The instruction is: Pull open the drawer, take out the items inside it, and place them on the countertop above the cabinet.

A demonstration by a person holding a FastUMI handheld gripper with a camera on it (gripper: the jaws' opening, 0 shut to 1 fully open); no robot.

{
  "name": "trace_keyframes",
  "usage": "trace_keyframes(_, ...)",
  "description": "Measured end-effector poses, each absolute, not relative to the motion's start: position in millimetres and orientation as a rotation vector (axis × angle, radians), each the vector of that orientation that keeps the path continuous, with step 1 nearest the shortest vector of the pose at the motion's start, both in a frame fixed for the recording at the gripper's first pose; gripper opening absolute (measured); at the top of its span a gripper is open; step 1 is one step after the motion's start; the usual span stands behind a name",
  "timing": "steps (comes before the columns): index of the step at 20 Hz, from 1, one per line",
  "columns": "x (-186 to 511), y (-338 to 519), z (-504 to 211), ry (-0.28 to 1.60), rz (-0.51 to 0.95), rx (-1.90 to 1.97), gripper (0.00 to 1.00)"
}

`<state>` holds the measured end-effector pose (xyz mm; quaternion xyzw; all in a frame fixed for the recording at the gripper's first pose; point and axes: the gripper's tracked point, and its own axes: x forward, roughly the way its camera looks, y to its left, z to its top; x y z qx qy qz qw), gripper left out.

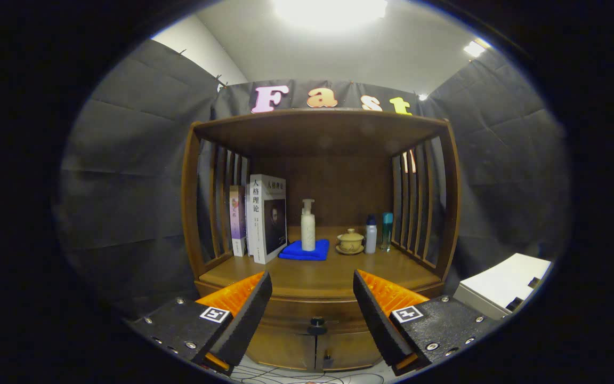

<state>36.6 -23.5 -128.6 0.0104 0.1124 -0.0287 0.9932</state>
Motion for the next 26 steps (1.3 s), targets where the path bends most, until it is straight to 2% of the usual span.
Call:
trace_keyframes(7,66.5,-38.3,-215.8,0.318,-0.144,-0.077,0.95)
trace_keyframes(17,73.4,-20.8,-322.4,0.465,-0.130,-0.101,0.93)
trace_keyframes(22,82.7,-20.4,-332.8,0.470,-0.134,-0.100,0.85)
trace_keyframes(26,84.9,-28.5,-342.3,0.486,-0.159,-0.114,0.74)
